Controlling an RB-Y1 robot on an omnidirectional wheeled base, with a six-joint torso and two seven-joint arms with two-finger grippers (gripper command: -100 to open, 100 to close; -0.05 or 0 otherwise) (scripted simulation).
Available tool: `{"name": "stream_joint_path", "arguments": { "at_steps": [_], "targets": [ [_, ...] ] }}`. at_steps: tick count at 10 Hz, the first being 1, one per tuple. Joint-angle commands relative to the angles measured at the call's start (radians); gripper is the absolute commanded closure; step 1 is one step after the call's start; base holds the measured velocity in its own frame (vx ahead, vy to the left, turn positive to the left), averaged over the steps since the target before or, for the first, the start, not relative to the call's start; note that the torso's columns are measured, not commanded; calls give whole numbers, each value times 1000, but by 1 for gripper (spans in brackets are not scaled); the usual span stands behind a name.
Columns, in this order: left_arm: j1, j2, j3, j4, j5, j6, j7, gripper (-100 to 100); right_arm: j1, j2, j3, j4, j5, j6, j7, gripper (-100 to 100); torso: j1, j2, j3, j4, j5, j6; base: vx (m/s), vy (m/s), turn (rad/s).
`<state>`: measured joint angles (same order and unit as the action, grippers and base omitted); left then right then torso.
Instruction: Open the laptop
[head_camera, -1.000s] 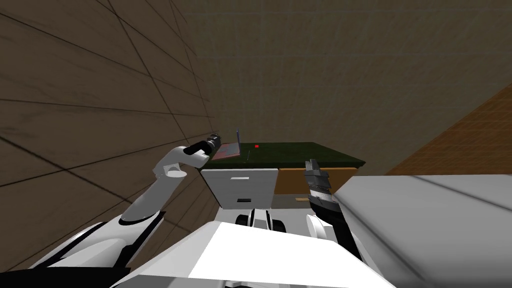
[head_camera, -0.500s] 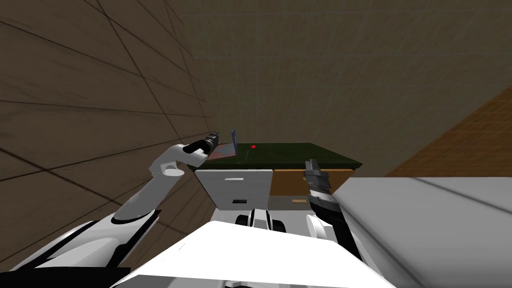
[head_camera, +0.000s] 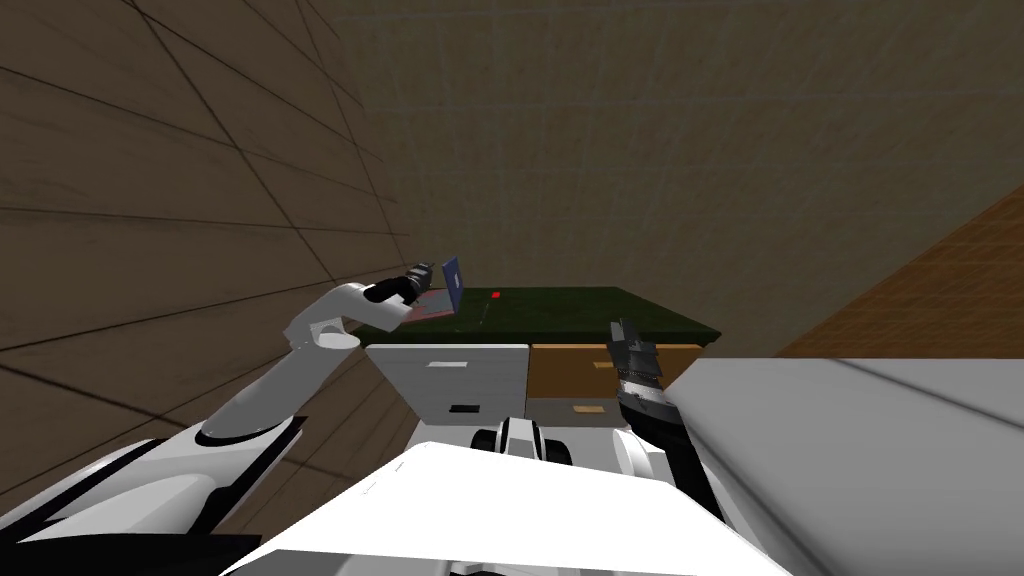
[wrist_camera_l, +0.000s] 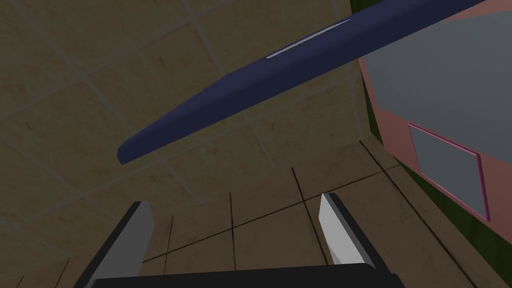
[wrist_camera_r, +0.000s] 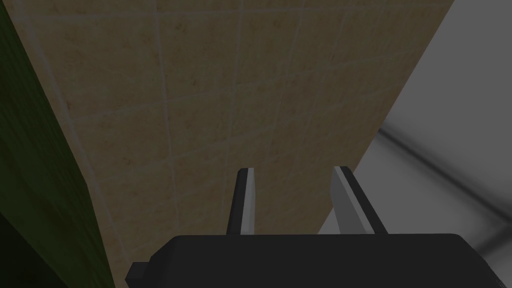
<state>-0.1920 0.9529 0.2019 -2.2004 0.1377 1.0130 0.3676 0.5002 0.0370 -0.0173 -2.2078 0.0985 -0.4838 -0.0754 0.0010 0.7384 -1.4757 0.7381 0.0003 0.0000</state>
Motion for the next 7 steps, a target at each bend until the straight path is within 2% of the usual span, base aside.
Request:
{"name": "stream_joint_path", "arguments": {
  "at_steps": [1, 2, 3, 5, 7],
  "targets": [
    [0, 47, -1, 1, -15, 44, -32, -100, 0, 0, 0, 0, 0, 0, 0, 0, -2, 0, 0, 0, 0, 0, 63, -198, 34],
    [0, 65, -2, 1, -21, 62, -44, -100, 0, 0, 0, 0, 0, 0, 0, 0, -3, -1, -1, -1, -1, 1, 62, -188, 16],
    [-2, 53, -2, 2, -18, 49, -35, -100, 0, 0, 0, 0, 0, 0, 0, 0, -3, -1, -1, -1, -1, 1, 27, -85, 6],
    [-13, 64, 12, 71, -10, 15, -56, -100, 0, 0, 0, 0, 0, 0, 0, 0, 6, 2, 1, 1, 2, 0, -31, -27, -122],
    [-19, 69, 19, 109, -5, -4, -65, -100, 0, 0, 0, 0, 0, 0, 0, 0, 0, 3, 2, 1, 0, 0, -60, -23, -93]
  ]
}}
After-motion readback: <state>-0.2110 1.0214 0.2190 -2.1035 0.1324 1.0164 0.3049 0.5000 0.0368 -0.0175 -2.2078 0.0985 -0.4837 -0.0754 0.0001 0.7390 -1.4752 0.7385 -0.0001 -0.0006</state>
